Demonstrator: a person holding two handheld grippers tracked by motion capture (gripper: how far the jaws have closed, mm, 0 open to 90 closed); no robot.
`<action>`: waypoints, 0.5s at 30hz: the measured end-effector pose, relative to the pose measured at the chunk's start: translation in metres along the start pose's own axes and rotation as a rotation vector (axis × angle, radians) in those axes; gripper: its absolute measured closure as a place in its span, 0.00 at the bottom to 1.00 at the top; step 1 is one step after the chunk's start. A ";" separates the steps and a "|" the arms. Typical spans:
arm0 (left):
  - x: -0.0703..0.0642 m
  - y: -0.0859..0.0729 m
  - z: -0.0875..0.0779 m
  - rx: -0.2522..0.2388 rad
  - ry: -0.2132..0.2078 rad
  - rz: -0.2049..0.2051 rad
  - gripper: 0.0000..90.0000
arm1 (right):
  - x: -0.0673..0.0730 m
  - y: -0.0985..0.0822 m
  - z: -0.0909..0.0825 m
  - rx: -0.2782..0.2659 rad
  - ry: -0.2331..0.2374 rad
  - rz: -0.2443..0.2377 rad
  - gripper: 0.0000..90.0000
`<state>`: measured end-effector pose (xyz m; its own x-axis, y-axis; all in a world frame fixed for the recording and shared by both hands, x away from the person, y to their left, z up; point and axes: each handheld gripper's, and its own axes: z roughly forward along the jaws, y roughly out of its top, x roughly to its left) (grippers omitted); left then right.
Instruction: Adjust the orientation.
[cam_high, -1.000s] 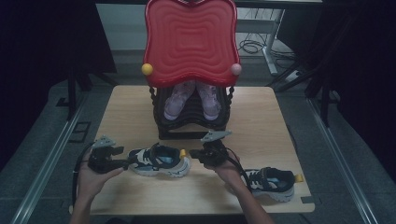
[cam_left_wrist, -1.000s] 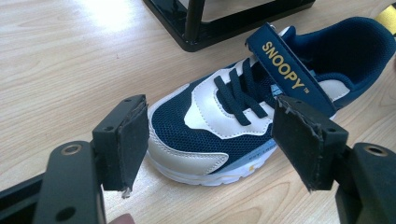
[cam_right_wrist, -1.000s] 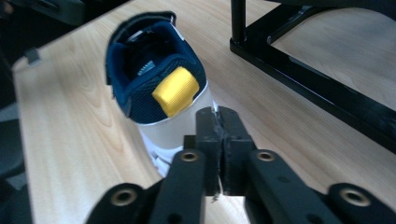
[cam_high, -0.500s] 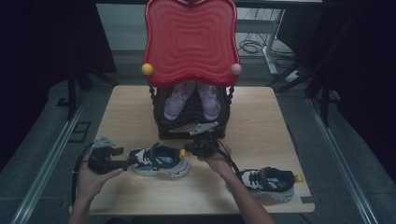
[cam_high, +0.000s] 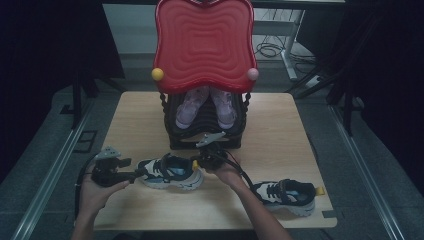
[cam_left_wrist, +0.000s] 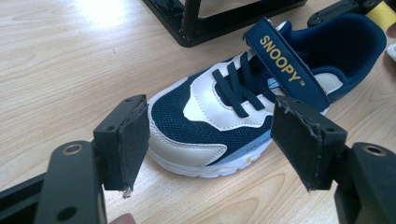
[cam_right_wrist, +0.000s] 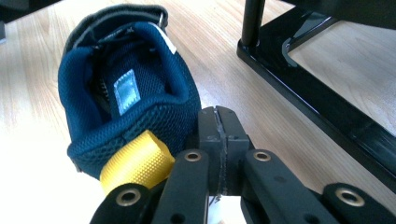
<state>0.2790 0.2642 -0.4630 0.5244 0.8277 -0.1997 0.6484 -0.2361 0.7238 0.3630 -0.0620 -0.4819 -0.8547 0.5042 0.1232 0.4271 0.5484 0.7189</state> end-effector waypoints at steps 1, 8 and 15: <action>0.001 0.000 -0.001 0.000 0.001 -0.002 0.32 | 0.000 0.000 0.000 0.002 0.004 0.003 1.00; 0.003 -0.001 -0.003 -0.006 0.004 -0.011 0.32 | 0.010 -0.007 -0.004 0.013 0.055 -0.037 1.00; 0.004 -0.002 -0.004 -0.006 0.004 -0.015 0.32 | 0.026 -0.016 -0.007 0.002 0.105 -0.076 1.00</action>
<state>0.2778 0.2700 -0.4622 0.5125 0.8331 -0.2079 0.6526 -0.2206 0.7249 0.3325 -0.0622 -0.4853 -0.9108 0.3887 0.1391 0.3603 0.5839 0.7275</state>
